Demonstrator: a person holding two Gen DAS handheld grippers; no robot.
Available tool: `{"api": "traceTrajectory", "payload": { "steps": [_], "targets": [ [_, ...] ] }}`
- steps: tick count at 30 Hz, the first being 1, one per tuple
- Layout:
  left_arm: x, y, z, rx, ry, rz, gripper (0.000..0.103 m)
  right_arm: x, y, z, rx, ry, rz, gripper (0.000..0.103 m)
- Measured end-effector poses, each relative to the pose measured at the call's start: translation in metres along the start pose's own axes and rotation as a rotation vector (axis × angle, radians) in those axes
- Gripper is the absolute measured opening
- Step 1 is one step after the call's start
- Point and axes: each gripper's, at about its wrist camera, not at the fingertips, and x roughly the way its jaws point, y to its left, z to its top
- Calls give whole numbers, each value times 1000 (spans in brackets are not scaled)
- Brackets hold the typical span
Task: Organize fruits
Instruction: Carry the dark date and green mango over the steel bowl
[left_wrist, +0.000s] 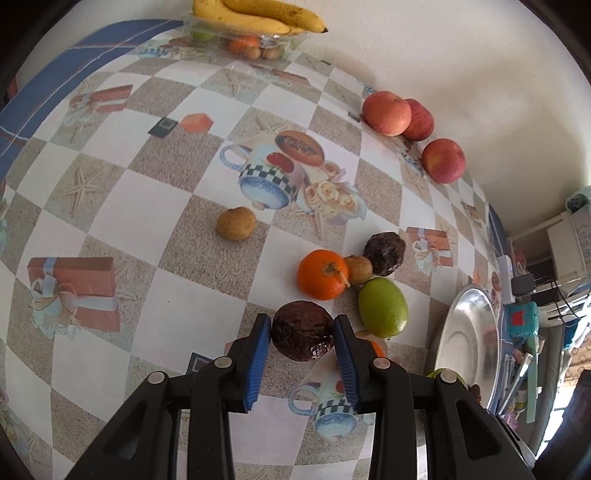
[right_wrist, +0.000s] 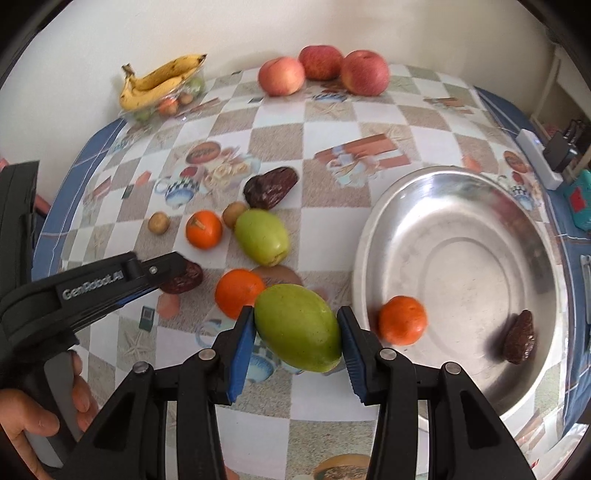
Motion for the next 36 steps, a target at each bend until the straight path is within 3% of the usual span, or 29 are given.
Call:
{"api": "traceTrajectory", "payload": {
  "steps": [11,19,28,36],
  "targets": [
    [-10,-33,-8,107,-39,-45,37,-15,-37,7,156,-56,12,47],
    [-10,-81,-32,312,-56,-47,37,-21,-90,5,353,-61,-38,47],
    [-1,-143,-83,554,-28,-96,37,-27,-129,-4,482,-53,-57,47],
    [16,-162,-107,593,43,-133,37,-25,-145,-12,524,-38,-53,47]
  ]
}}
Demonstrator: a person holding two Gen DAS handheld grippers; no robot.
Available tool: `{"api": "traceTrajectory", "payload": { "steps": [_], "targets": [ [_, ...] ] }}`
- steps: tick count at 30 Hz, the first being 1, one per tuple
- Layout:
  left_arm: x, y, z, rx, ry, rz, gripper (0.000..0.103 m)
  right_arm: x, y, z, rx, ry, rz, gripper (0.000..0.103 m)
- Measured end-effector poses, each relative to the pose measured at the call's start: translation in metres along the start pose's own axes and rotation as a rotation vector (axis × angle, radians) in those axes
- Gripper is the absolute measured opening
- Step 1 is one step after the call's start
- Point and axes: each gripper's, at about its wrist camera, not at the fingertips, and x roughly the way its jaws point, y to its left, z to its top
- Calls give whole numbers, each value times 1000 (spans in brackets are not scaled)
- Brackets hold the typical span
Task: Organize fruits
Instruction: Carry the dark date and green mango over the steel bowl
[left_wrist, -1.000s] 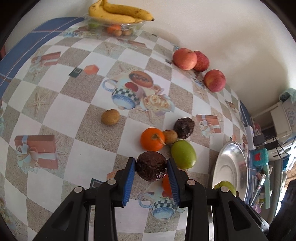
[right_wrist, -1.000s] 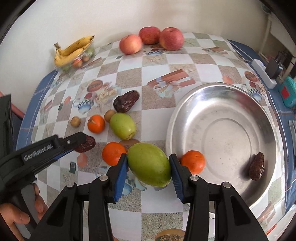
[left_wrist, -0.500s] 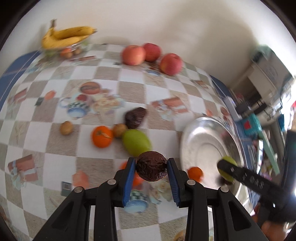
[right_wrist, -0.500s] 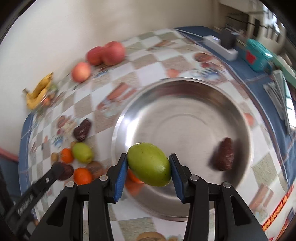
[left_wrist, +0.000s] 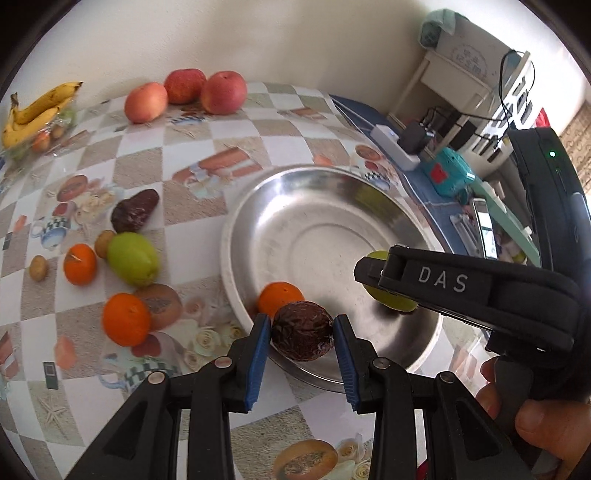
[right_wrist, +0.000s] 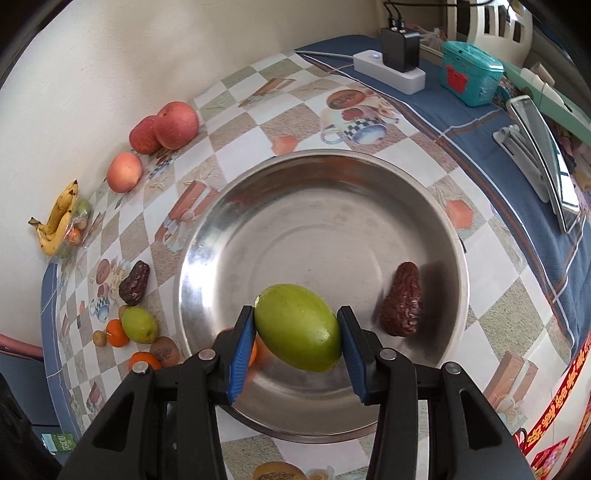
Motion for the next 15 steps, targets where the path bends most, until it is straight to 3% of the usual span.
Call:
{"api": "traceTrajectory", "payload": {
  "steps": [15],
  "targets": [
    [11,-1,-4,3,36,5,39,14,-14,-7,25,95,-41,47]
  ]
}}
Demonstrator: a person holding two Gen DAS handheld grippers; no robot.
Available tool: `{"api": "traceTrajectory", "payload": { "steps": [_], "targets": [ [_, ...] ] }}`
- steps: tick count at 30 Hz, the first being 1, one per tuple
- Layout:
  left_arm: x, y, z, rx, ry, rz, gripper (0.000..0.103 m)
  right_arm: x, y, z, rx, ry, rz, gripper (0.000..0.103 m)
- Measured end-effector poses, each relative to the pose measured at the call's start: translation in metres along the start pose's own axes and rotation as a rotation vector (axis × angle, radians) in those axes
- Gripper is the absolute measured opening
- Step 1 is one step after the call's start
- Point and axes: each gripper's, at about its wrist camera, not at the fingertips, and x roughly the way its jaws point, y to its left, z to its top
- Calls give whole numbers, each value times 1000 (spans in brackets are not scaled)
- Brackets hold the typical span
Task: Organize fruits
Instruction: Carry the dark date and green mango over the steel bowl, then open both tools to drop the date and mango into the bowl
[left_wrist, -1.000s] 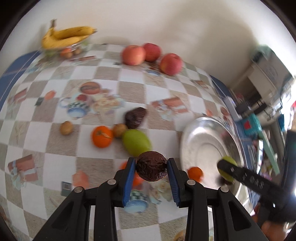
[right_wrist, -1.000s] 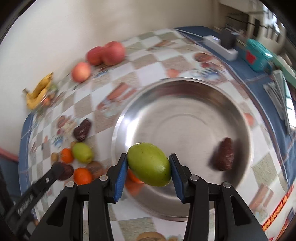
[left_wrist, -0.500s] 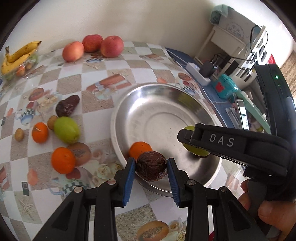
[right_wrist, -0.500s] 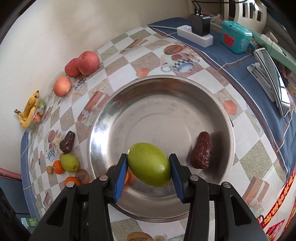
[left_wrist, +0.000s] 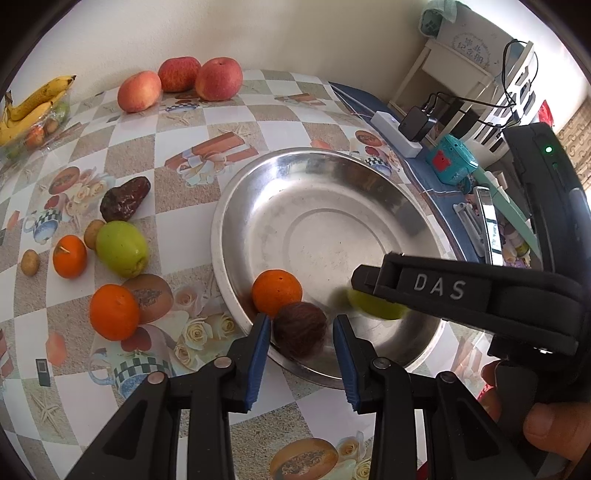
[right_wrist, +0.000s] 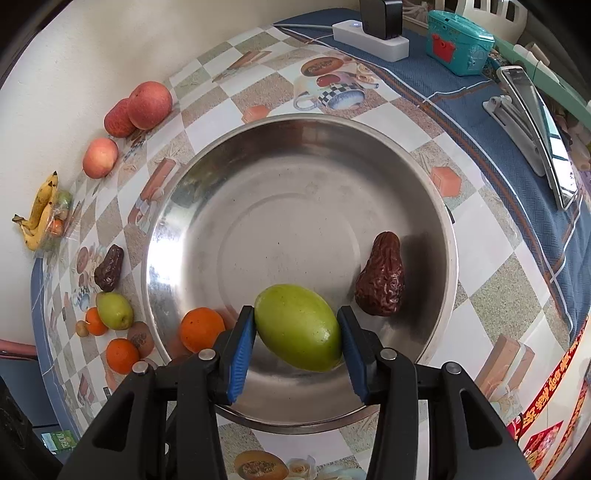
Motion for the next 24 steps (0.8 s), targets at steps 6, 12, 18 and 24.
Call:
{"api": "traceTrajectory", "payload": {
  "steps": [6,12,18,24],
  "targets": [
    [1,2,0,-4,6,2,40,-2,1,1,1,-15,-2,51],
    [0,6,1,-21,7,2,48,-1,3,1,-1,-10,-3,53],
    [-4,11,4,-35,-4,7,61,-4,5,1,-5,-24,-14,61],
    [-3,24,6,-99,10,44,74,-6,10,1,-26,-58,-22,87]
  ]
}}
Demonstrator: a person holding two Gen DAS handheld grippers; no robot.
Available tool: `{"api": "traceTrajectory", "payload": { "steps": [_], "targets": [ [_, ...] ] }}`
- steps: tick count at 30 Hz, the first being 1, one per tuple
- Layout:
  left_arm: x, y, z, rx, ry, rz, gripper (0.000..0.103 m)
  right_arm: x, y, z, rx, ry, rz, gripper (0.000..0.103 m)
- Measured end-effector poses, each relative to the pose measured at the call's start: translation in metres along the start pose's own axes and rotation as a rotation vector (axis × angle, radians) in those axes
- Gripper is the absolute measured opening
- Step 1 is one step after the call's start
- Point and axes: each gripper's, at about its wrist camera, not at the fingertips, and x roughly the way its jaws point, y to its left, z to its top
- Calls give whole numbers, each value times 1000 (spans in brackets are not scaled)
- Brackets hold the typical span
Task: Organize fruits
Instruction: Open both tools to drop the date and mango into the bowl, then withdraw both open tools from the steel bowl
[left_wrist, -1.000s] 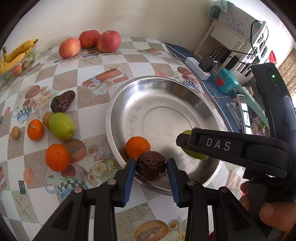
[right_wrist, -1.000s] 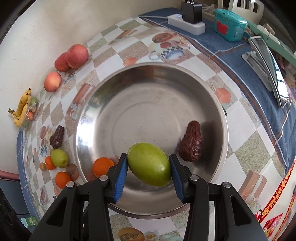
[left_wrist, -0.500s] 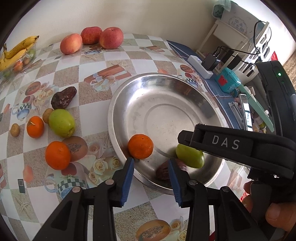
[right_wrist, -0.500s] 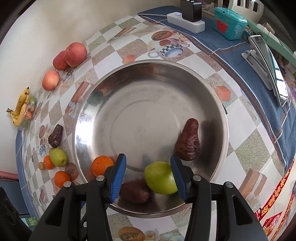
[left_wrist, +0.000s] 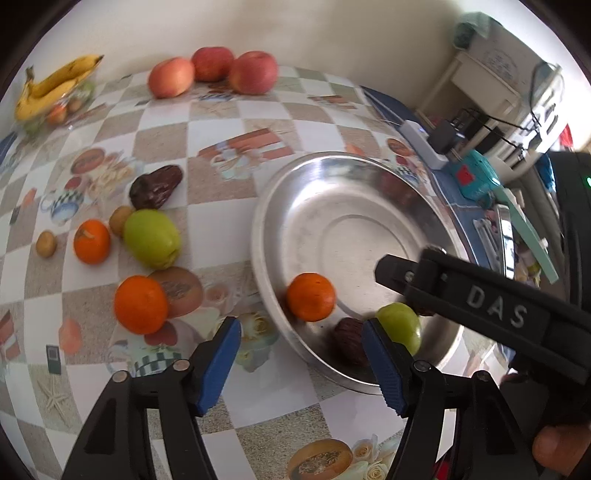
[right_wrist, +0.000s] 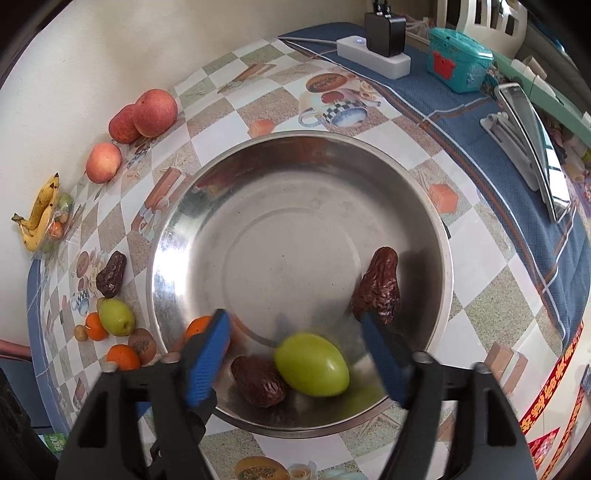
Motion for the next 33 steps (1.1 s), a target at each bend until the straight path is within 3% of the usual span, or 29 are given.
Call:
{"api": "traceTrajectory", "payload": {
  "steps": [5,10,12,17,26,33],
  "targets": [
    [-4,12,2,-53,-5,54,83,-1,6,-2,-34,-13,-15,95],
    [-6,29,3,-116,0,116,86,-2,9,-2,-63,-21,-37,95],
    [-7,37,2,-150,0,148,103,-2,9,-2,-75,-21,-45,95],
    [-14,52,2,-192,-32,247,103,-2,13,-4,-108,-21,-54,95],
    [-29,73,5,-256,-92,355,103,-6,24,-6,-170,-54,-51,95],
    [-35,100,3,-320,-68,464,103,-10,47,-13,-286,-94,-52,95]
  ]
}}
